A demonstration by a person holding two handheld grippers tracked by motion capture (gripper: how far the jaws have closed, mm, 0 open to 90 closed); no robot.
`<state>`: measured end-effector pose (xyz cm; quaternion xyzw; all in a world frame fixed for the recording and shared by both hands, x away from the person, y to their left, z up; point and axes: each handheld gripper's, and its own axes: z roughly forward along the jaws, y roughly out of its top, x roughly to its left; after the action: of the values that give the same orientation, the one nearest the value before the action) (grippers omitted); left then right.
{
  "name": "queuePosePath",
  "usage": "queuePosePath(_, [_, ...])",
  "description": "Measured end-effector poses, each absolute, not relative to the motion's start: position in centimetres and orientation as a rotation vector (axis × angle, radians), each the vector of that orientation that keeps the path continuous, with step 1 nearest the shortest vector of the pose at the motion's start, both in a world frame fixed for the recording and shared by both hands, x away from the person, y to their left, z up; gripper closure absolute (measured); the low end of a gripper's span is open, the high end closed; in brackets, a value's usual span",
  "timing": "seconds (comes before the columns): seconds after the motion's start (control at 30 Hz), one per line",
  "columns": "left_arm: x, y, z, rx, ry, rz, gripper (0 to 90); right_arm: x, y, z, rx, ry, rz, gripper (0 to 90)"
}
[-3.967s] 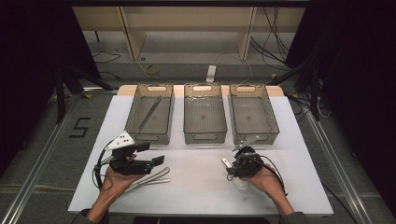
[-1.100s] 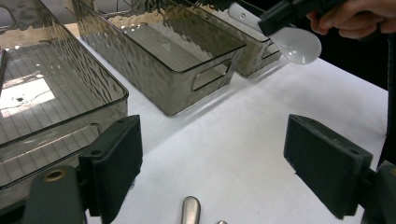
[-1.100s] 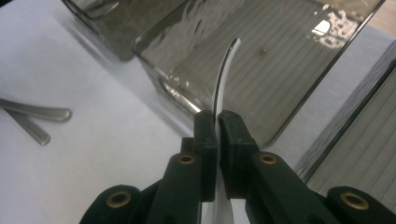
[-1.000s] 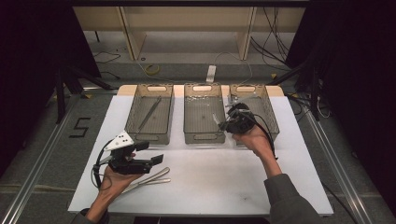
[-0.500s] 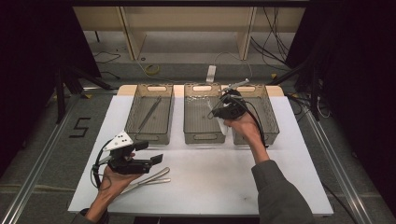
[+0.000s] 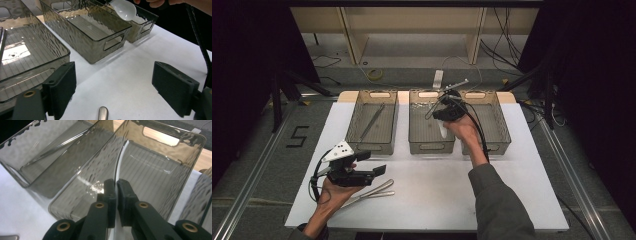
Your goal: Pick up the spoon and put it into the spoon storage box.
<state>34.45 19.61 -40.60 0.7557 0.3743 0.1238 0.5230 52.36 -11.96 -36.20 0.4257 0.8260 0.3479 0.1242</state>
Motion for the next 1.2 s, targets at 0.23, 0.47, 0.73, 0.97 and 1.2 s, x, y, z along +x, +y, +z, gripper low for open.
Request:
queuePosePath(0.23, [34.4,19.6,-40.6,1.811,0.894,0.298,19.3,52.9,-10.9,-36.3,1.268,2.393,1.008,86.4])
queuePosePath(0.47, [34.4,19.7,-40.6,1.813,0.890,0.305,19.8,53.3,-10.1,-37.1,1.286,2.388,1.001,86.4])
queuePosePath(0.73, [34.4,19.6,-40.6,1.812,0.891,0.304,19.7,53.5,-9.9,-37.5,1.302,2.377,0.990,86.3])
queuePosePath(0.97, [34.3,19.7,-40.5,1.790,0.892,0.313,19.1,53.5,-9.3,-38.0,1.299,2.381,0.991,86.1])
queuePosePath(1.2, [34.4,19.7,-40.5,1.805,0.890,0.316,19.0,53.6,-8.8,-38.7,1.297,2.398,0.985,86.0])
